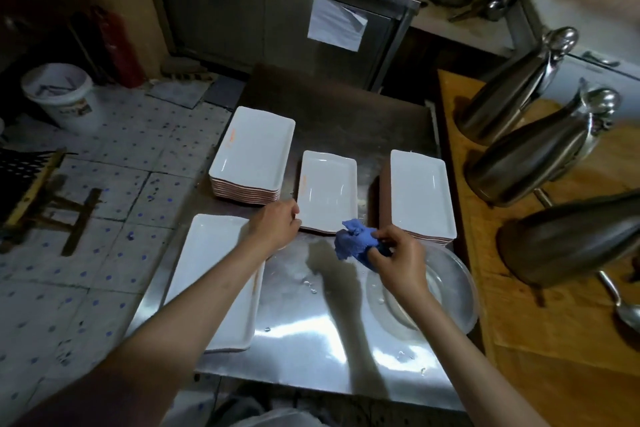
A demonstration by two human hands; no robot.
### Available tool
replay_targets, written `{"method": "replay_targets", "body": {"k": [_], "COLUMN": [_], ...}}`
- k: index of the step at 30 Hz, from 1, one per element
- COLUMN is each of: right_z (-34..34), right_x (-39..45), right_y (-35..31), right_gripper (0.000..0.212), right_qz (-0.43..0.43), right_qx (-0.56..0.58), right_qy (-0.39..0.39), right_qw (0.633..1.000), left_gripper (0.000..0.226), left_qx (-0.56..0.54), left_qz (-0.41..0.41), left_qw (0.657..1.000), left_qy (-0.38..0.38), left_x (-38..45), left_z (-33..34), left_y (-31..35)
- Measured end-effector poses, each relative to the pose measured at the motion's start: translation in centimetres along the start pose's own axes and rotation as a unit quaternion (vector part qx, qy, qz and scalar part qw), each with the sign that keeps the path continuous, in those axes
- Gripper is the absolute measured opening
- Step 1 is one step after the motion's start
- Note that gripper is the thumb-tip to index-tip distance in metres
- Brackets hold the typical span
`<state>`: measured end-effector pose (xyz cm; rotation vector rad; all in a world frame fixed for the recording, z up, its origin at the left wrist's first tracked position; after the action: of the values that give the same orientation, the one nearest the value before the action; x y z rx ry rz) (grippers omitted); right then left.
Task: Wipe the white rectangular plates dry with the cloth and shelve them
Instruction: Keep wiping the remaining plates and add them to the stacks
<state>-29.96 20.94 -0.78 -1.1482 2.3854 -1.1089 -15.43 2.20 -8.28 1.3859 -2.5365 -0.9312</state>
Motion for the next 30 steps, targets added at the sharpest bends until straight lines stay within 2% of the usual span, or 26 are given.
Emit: {"method": "replay_targets", "body": {"k": [2,6,12,18,30], "right_z": [-0.3,-0.7,-0.9,-1.2,-1.1], "right_x": [0.0,0.2,0.5,0.7,0.2], "right_y": [0.8,1.4,2.2,3.0,5.0], "right_gripper": [0.019,0.019,0.022,0.030,0.028], "right_qz": [0.012,0.017,0.030,0.047,0.089], "right_qx": [0.003,-0.002,-0.003,-0.002,0.005], "right_qy": [0.010,0.024,0.042,0.056,0.062], "right_qw": [1.000,1.000,0.999,0.997,0.994], "left_gripper": [0.026,0.052,0.064,0.063,0.044], "left_qx": [0.053,0.129,0.107,0.028,-0.047], "left_qz": [-0.017,-0.030,-0.088,-0.126,-0.073], "left_qw": [0.998,0.989,0.985,0.986,0.990], "left_qy": [-0.022,-0.069,-0.105,-0.107,-0.113], "left_x": [1.6,3.8,5.8,7.1,8.4], "left_z": [0.8,2.4,4.2,5.9,7.3], "left_y": [-0.1,0.0,-1.0,-2.3,-1.0]}}
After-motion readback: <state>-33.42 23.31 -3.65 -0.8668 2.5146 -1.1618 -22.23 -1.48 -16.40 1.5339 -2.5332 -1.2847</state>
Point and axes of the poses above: each hand's wrist, its own x-axis towards the middle knuckle, its own z-axis out of the palm, y = z × x, the point moved 9 cm from there along x, towards the middle knuckle, and after that the axes turned 3 degrees about -z, right-handed, at the moved point
